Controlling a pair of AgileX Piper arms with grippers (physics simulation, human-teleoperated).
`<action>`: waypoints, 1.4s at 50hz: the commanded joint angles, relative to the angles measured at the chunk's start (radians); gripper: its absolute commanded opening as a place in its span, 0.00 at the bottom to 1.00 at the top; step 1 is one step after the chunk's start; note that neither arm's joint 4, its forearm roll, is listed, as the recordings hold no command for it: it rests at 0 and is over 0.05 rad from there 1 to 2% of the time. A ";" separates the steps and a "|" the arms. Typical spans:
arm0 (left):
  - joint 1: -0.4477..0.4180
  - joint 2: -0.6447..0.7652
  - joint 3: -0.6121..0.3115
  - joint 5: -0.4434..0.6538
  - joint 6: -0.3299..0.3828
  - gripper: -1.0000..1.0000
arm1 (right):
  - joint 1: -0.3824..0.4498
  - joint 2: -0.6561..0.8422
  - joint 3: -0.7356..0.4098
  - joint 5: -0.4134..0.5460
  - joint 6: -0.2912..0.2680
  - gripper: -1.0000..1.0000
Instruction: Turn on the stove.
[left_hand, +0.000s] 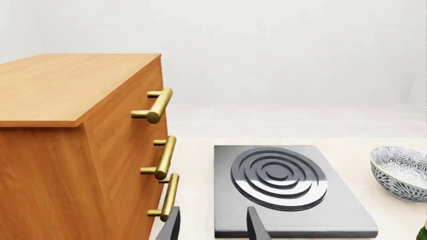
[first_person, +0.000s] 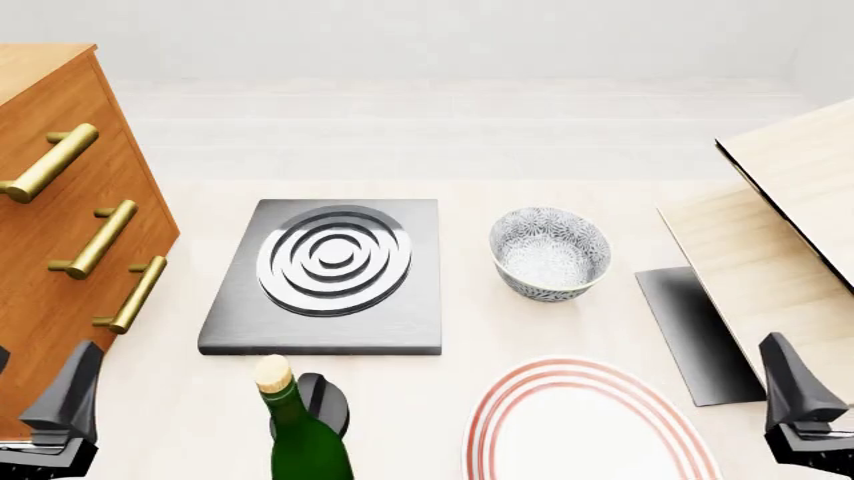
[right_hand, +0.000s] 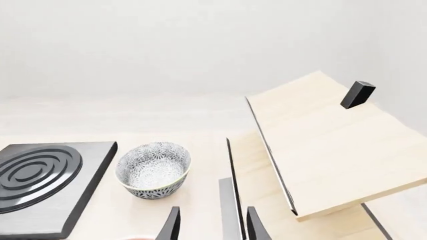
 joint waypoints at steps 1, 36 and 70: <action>-0.013 0.001 -0.009 0.002 0.007 1.00 | 0.059 -0.054 0.050 -0.060 -0.033 1.00; -0.138 0.175 -0.204 0.055 -0.055 1.00 | 0.076 -0.055 0.052 -0.074 -0.032 1.00; -0.349 0.905 -0.374 -0.228 -0.138 1.00 | 0.078 -0.051 0.056 -0.046 0.018 1.00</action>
